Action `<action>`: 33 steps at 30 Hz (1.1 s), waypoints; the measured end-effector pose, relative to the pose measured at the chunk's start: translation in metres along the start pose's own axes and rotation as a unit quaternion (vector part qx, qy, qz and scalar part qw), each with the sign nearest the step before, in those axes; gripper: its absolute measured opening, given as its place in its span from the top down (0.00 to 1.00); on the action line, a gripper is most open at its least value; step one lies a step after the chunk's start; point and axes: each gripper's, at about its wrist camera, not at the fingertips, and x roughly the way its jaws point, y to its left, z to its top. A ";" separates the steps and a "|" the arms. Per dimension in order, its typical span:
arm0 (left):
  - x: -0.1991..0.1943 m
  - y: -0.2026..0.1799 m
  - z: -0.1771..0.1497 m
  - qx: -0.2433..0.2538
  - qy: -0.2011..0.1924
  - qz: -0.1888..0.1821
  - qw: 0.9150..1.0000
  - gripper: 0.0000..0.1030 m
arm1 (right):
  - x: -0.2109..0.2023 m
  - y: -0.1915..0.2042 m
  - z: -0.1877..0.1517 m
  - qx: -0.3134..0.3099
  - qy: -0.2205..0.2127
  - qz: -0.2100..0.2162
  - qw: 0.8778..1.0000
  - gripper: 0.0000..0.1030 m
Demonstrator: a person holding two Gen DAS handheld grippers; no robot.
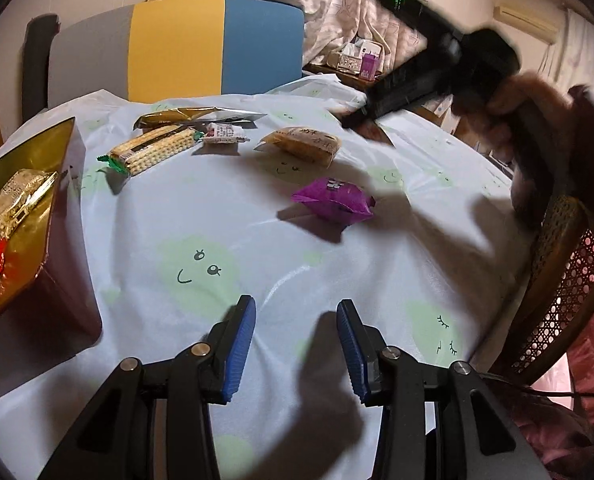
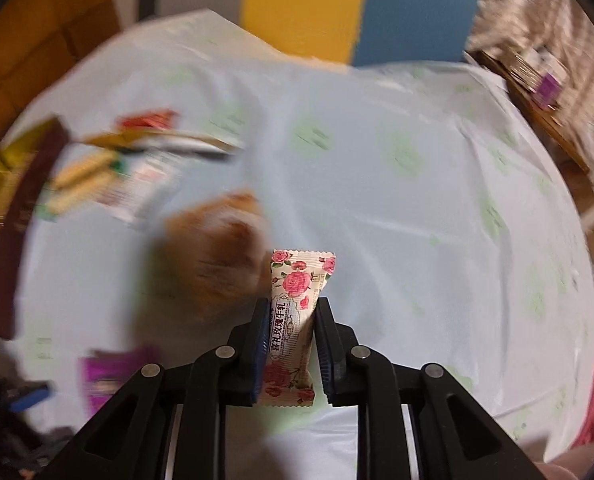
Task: Organize snacks
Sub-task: 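Move the right tool over the gold tin and release the pink floral candy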
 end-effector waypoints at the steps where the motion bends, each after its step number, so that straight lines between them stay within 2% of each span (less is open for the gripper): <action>1: -0.001 0.000 -0.001 0.000 -0.002 -0.001 1.000 0.59 | -0.008 0.009 0.003 -0.013 -0.010 0.019 1.000 0.79; 4: -0.001 0.001 -0.002 0.003 -0.005 -0.003 1.000 0.59 | -0.035 0.047 0.015 -0.066 -0.038 0.085 0.994 0.79; 8: -0.003 0.002 -0.003 -0.001 -0.008 -0.009 1.000 0.59 | -0.056 0.112 0.030 -0.143 -0.051 0.169 0.974 0.79; 12: -0.003 0.004 -0.003 -0.006 -0.012 -0.016 1.000 0.59 | -0.062 0.177 0.036 -0.206 -0.037 0.229 0.951 0.79; 15: -0.003 0.005 -0.004 -0.008 -0.014 -0.021 1.000 0.59 | -0.057 0.221 0.038 -0.236 -0.021 0.258 0.936 0.78; 20: -0.004 0.006 -0.004 -0.009 -0.016 -0.026 0.999 0.59 | -0.045 0.259 0.036 -0.260 -0.003 0.265 0.928 0.76; 22: -0.005 0.007 -0.005 -0.010 -0.016 -0.028 0.999 0.59 | -0.036 0.265 0.036 -0.262 0.006 0.263 0.929 0.69; 29: -0.005 0.006 -0.005 -0.008 -0.016 -0.026 1.000 0.59 | -0.033 0.254 0.034 -0.248 0.002 0.259 0.934 0.69; 33: -0.004 0.005 -0.005 -0.008 -0.016 -0.024 1.000 0.59 | -0.041 0.229 0.032 -0.229 -0.013 0.248 0.941 0.69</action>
